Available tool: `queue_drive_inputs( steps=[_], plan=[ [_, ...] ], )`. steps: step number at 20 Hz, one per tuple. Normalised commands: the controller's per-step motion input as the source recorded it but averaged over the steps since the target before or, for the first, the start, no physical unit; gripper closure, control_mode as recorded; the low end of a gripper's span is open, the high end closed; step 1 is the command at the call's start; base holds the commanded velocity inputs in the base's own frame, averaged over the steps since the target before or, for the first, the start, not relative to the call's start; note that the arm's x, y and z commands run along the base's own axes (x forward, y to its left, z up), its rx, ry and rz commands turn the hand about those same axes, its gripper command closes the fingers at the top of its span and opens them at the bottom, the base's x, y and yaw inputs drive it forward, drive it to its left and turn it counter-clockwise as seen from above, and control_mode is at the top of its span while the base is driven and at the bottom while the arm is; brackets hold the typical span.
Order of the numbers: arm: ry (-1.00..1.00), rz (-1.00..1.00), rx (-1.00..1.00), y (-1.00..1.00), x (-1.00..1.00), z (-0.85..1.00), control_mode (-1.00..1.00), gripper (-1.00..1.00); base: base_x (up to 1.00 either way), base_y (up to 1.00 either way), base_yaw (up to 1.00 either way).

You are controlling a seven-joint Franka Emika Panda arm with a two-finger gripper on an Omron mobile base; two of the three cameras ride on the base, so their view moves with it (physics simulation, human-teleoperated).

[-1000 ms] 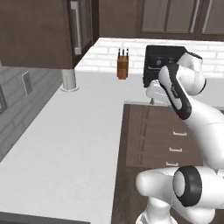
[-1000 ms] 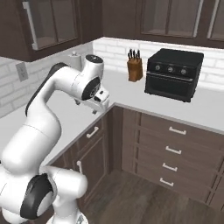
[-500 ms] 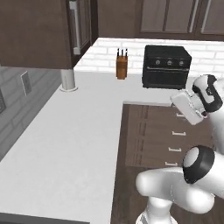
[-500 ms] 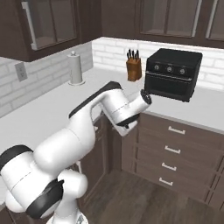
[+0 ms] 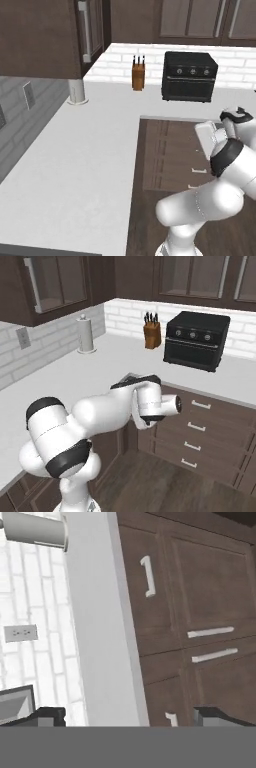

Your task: Take a straw from the drawer in front and place it inside the glass cup on the dining counter.

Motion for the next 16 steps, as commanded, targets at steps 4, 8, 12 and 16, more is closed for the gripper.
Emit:
queue_drive_inputs(
  steps=[4,8,12,16],
  plan=[
    [0.00,0.00,0.10,0.37,0.49,-0.69,-1.00,-1.00,0.00,0.00,0.00],
    [-0.03,0.01,0.04,0.48,0.36,-0.51,-1.00,-1.00,0.00,0.00,0.00],
    [-0.11,0.04,0.00,0.54,0.31,-0.36,-1.00,-1.00,0.00,0.00,0.00],
    [-0.12,0.05,0.00,0.51,0.29,-0.35,-1.00,-1.00,0.00,0.00,0.00]
  ],
)
